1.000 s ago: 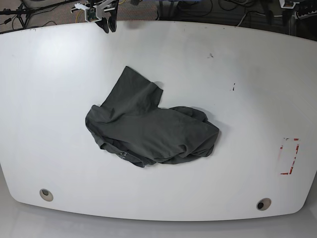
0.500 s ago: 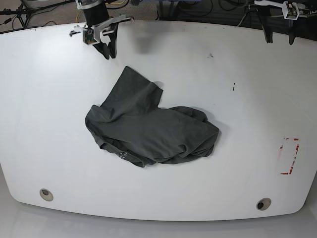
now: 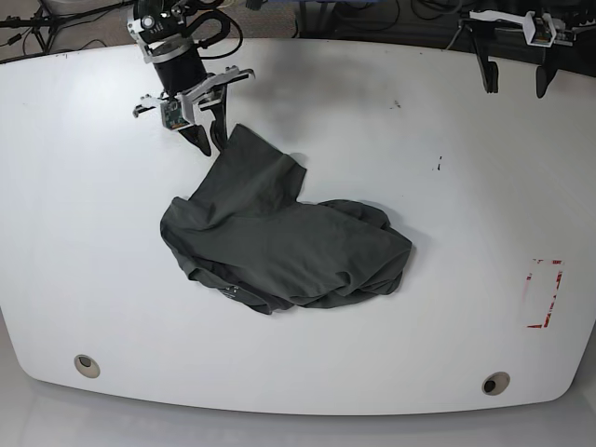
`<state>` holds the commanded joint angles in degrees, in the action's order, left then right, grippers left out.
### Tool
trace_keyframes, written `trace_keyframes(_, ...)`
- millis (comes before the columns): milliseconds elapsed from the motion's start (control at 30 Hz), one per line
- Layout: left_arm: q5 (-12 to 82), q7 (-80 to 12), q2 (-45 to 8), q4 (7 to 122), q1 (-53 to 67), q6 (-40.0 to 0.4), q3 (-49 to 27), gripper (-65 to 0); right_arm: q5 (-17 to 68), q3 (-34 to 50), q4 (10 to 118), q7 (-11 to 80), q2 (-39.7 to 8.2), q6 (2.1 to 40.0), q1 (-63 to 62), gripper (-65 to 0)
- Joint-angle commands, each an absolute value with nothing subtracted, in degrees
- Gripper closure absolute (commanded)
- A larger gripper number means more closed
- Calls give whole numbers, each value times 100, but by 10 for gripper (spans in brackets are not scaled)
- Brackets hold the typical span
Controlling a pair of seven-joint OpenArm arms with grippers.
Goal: Fold the T-shirt properly
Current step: 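Move the right gripper down toward the crumpled grey T-shirt, then grasp an edge of the grey T-shirt with the right gripper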
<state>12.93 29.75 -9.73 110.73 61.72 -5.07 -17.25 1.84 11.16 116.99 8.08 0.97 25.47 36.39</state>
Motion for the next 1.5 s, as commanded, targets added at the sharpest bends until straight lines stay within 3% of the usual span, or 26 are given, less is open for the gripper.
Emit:
trace_keyframes(233,1285,2912,-944,11038,6035,-580,-1629,-455,148,1045,11671,1100,87,2557,3273,-231)
trace_keyframes(300,1298,2936,-873,11032,5817,-614,-1660,-479,116,970,11619,1588,55,2640,2740,-262)
trace_keyframes(633,1291,2675,-875,11021,5624,-643,-1688,-478,78,782,11617,2115,-27,2696,2320,-302)
trace_keyframes(767,1330,2547,-1064,10970,5588,-593,-1796,-421,214,662,11540,2408,-155,2922,1892,-288)
trace_keyframes(900,1331,2511,-1101,10966,5569,-589,-1788,-408,262,608,11496,2474,-210,2913,1796,-287)
trace_keyframes(1233,1350,2462,-1186,10936,5470,-548,-1675,-414,271,559,11461,2576,-340,2865,1534,-285)
trace_keyframes(1300,1360,2304,-1158,10964,5315,-530,-1579,-444,207,991,11563,2841,-351,2833,1163,-278)
trace_keyframes(1500,1347,2230,-1146,10970,5242,-522,-1549,-452,128,1360,11466,3014,-303,2826,939,-275)
